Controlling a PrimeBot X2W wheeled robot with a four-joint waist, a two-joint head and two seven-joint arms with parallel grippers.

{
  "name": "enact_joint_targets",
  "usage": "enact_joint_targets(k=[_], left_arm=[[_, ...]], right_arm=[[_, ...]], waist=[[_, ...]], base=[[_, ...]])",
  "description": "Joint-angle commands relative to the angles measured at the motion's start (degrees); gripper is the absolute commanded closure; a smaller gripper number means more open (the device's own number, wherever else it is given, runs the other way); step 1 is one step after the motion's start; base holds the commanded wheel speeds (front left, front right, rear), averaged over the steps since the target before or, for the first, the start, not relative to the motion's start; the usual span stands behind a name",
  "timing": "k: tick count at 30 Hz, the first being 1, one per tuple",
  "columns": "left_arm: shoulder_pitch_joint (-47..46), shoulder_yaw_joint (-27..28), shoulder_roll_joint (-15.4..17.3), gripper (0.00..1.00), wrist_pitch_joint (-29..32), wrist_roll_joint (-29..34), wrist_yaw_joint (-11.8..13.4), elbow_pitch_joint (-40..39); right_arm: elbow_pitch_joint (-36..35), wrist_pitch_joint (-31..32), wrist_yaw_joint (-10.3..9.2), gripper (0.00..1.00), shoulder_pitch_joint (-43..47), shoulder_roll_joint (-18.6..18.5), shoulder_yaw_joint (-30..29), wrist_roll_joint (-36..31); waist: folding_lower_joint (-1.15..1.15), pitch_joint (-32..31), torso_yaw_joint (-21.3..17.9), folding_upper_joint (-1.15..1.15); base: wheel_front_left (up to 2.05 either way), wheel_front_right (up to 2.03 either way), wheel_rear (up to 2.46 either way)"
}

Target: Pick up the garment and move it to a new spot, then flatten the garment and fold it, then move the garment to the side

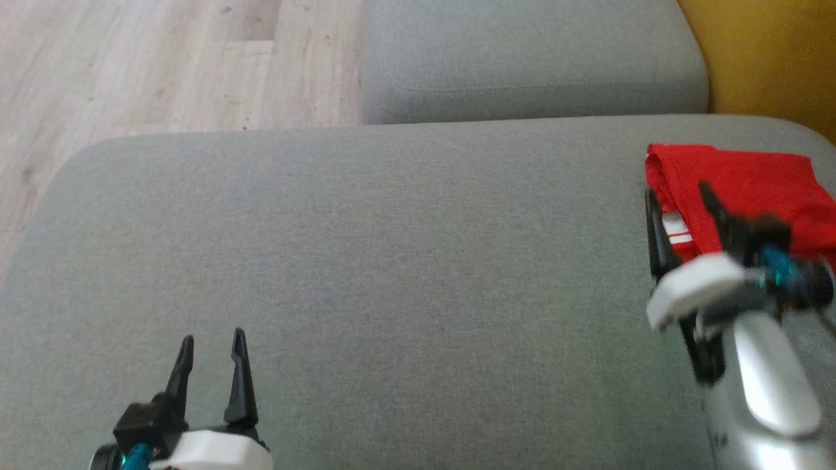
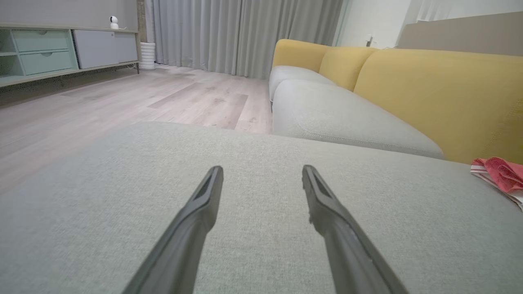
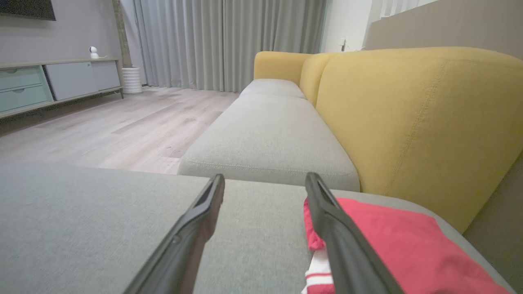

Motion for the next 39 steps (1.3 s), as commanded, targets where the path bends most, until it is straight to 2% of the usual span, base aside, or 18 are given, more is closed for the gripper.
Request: enact_joint_targets(k=[1, 5, 9, 15, 22, 39], left_arm=[[-1.7, 2.4, 1.0, 0.0, -0.4, -0.5, 0.6, -1.6], [0.2, 2.0, 0.7, 0.0, -0.4, -0.8, 0.9, -1.6], [1.7, 0.9, 0.3, 0.0, -0.2, -1.0, 0.6, -1.5], [2.6, -0.3, -0.7, 0.0, -0.3, -1.7, -0.6, -1.0], [2.7, -0.7, -1.4, 0.0, -0.5, -2.5, -1.6, -0.1], [2.9, -1.3, -1.3, 0.0, 0.2, -3.2, -1.7, -0.2]], right_arm=[[-3.4, -1.6, -0.04, 0.0, 1.1, 0.9, 0.9, -1.1], [-8.1, -4.3, -0.04, 0.0, 9.2, 2.0, -1.0, -1.5], [-13.9, -6.4, -0.04, 0.0, 18.0, 2.1, 0.4, 3.1], [-18.0, -7.2, -0.04, 0.0, 24.6, 2.1, 3.5, 6.7], [-19.2, -7.7, -0.04, 0.0, 27.9, 2.1, 5.5, 8.4], [-19.2, -8.0, -0.04, 0.0, 29.1, 2.1, 4.7, 8.2]], waist=[[0.02, -0.8, 0.8, 0.0], [0.02, -1.6, 1.7, 0.0], [0.02, -2.3, 2.3, 0.0], [0.02, -3.2, 2.0, 0.0], [0.02, -3.9, 1.5, 0.0], [0.02, -4.2, 1.8, 0.0]], base=[[0.0, 0.0, 0.0], [0.0, 0.0, 0.0], [0.0, 0.0, 0.0], [0.0, 0.0, 0.0], [0.0, 0.0, 0.0], [0.0, 0.0, 0.0]])
